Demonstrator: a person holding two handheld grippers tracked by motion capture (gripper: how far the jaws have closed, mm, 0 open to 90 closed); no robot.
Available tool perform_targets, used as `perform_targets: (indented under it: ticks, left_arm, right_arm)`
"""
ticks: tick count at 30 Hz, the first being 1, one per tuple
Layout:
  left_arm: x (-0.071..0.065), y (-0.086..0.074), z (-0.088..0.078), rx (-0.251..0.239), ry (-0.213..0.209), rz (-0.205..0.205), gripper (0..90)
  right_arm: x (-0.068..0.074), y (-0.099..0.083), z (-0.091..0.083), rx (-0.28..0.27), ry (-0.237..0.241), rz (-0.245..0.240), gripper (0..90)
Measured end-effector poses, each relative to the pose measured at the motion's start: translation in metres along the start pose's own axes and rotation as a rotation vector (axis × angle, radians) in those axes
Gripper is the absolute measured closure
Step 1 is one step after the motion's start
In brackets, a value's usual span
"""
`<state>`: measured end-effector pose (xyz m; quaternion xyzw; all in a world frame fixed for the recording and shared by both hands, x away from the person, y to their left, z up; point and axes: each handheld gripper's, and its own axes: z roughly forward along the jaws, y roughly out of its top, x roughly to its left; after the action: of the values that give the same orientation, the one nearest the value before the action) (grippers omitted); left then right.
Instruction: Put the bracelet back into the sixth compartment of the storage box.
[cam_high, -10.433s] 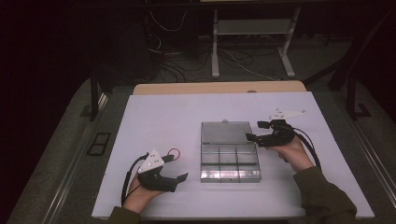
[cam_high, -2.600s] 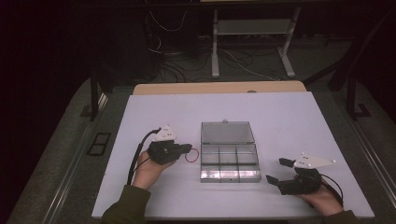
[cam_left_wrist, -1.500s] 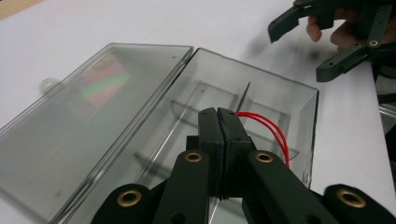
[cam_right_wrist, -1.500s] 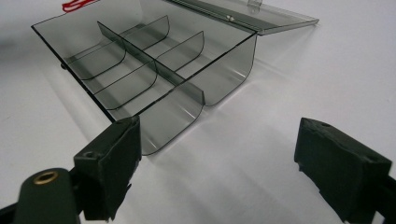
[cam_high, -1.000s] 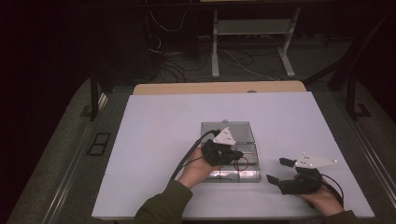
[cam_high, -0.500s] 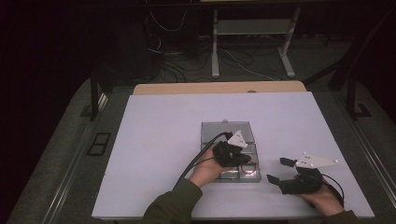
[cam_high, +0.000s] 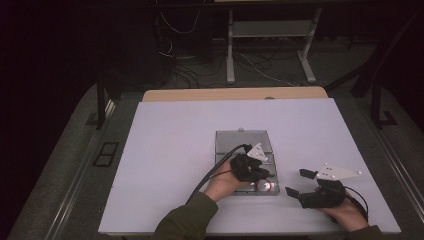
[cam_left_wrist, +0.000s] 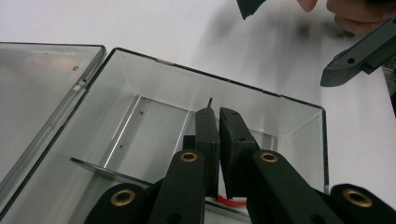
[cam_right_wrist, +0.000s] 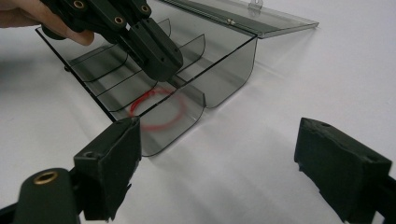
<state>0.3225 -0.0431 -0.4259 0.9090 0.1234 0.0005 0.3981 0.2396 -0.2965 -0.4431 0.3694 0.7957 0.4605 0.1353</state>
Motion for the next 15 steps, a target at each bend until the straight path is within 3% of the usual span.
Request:
perform_targets:
  ticks: [7,15]
  left_arm:
    - [-0.002,0.001,-0.004,-0.023,0.000,-0.008,82.1]
    - [-0.005,-0.001,-0.021,-0.074,-0.009,-0.041,73.9]
  right_arm:
    - [0.000,0.000,0.000,-0.002,0.000,0.000,14.6]
    - [0.000,0.000,0.000,0.000,0.000,0.000,14.6]
